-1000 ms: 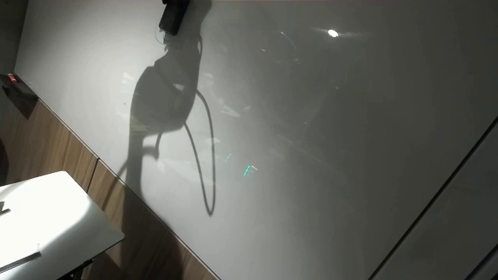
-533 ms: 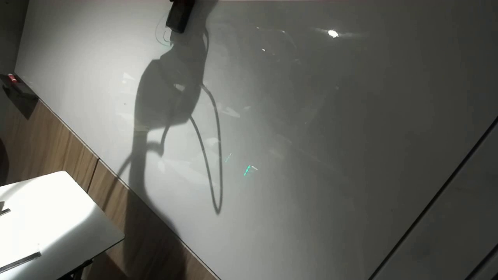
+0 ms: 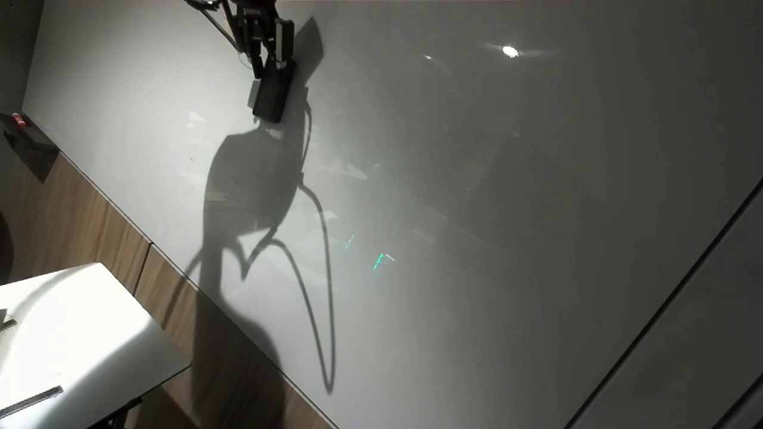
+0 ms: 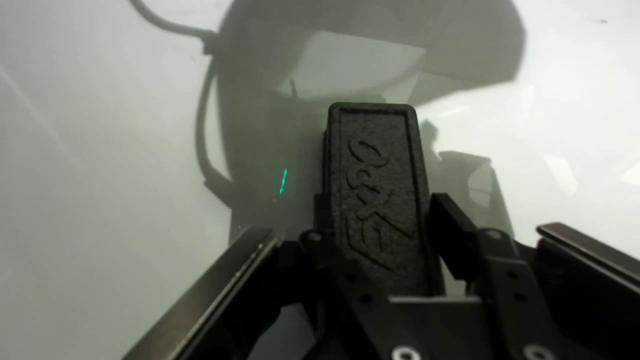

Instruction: Use the duster erase the markings on the board

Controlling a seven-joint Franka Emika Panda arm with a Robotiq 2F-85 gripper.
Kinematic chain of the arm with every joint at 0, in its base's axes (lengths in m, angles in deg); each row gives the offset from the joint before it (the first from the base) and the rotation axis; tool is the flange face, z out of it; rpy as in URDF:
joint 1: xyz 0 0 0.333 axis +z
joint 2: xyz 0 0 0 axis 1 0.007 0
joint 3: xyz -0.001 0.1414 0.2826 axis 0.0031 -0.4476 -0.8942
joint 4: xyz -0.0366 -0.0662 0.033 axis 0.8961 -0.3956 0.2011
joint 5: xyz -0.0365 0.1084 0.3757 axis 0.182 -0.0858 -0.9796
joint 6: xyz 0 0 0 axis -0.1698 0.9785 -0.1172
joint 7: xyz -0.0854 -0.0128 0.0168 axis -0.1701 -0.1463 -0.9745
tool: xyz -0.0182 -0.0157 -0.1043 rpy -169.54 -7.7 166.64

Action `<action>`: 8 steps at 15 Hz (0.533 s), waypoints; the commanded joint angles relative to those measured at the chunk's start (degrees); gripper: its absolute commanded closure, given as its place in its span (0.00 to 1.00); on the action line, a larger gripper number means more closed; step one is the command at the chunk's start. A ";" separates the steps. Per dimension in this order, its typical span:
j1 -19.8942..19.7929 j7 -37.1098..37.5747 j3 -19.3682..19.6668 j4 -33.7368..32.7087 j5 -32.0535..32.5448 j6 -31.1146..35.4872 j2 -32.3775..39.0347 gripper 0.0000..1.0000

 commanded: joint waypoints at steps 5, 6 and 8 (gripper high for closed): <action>-0.69 3.93 -0.04 0.21 2.73 3.88 3.88 0.73; -0.20 4.46 -0.59 0.14 2.47 3.36 3.14 0.73; 0.69 5.24 -1.56 -0.31 1.99 2.41 1.93 0.73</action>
